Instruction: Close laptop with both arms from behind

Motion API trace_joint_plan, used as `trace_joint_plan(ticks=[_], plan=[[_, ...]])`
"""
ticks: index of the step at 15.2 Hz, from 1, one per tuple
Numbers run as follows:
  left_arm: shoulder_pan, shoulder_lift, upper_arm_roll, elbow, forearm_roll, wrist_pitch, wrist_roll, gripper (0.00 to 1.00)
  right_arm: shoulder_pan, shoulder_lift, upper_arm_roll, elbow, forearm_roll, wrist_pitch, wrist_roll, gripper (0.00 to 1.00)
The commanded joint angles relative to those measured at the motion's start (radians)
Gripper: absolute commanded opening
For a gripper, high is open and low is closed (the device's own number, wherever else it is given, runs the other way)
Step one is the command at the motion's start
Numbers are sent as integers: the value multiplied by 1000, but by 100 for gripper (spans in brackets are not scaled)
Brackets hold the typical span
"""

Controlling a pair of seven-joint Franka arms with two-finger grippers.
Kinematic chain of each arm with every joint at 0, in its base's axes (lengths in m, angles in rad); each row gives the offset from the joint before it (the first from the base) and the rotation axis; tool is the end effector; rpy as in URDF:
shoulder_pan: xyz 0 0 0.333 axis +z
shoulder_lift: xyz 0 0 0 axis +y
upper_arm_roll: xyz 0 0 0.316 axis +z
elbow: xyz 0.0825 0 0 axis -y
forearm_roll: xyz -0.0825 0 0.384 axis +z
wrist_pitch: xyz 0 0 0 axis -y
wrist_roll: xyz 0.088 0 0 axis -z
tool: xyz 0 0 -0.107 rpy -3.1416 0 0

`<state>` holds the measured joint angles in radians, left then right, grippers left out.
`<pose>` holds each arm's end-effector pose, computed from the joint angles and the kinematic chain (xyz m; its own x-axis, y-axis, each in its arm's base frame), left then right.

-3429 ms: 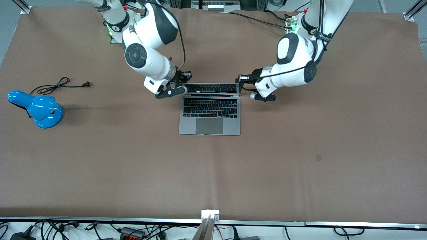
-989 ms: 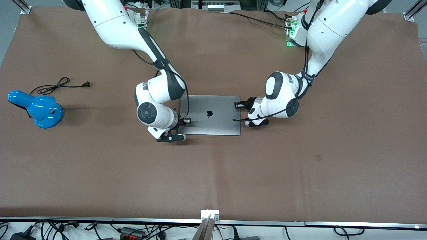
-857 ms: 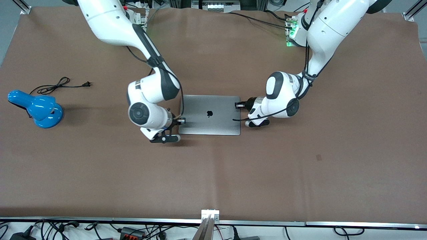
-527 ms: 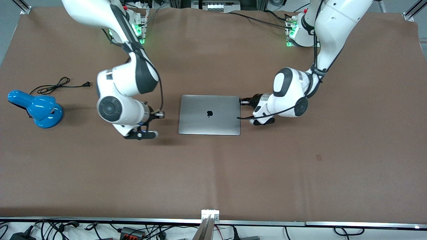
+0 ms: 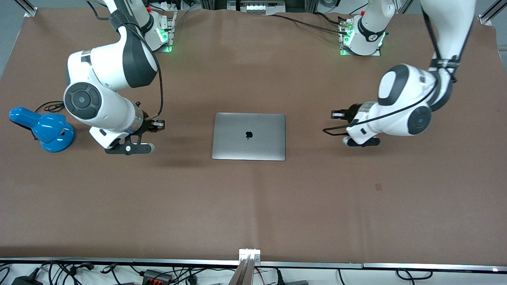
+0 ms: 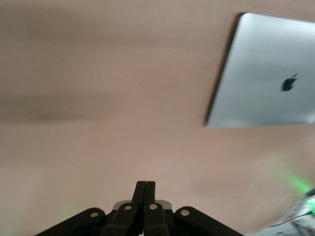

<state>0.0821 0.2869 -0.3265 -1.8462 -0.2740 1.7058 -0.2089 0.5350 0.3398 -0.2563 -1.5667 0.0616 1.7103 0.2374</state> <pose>0.5540 -0.1549 0.3574 0.8857 -0.0099 -0.4642 0.1076 -0.9681 0.2261 0.6059 0.1980 0.4386 0.9847 0.0268 -0.1724 0.0391 -0.9969 0.0687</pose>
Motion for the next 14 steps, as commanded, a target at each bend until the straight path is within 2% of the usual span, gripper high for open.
trace_joint_plan(ticks=[1,3,4,5,6,7,9,11,12,14], plan=[[24,3,6,143,117,-167,-14,10,5,-60,-14,-9,-71,-14,-12,100],[57,1,9,208,185,-237,-3,23,-3,-94,-32,23,-75,-30,-19,100],[64,3,10,253,214,-271,-4,42,-3,-94,-49,71,-77,-55,-29,100],[64,3,15,301,240,-303,-7,50,-9,-88,-63,108,-74,-95,-33,100],[64,-2,26,333,271,-330,-10,93,-24,-85,-83,128,-63,-118,-55,100],[64,-18,49,361,300,-337,0,100,-45,-85,-90,132,-65,-118,-91,100],[64,-51,111,416,302,-336,-1,100,-84,-85,-95,134,-63,-110,-168,100],[62,-61,129,482,315,-350,-7,100,-148,-90,-84,143,-51,-109,-207,100],[64,-63,129,496,320,-383,-6,100,-200,-90,-63,161,-37,-116,-223,100],[64,-78,130,499,318,-411,-18,100,-333,-94,53,171,-16,-110,-225,100]])
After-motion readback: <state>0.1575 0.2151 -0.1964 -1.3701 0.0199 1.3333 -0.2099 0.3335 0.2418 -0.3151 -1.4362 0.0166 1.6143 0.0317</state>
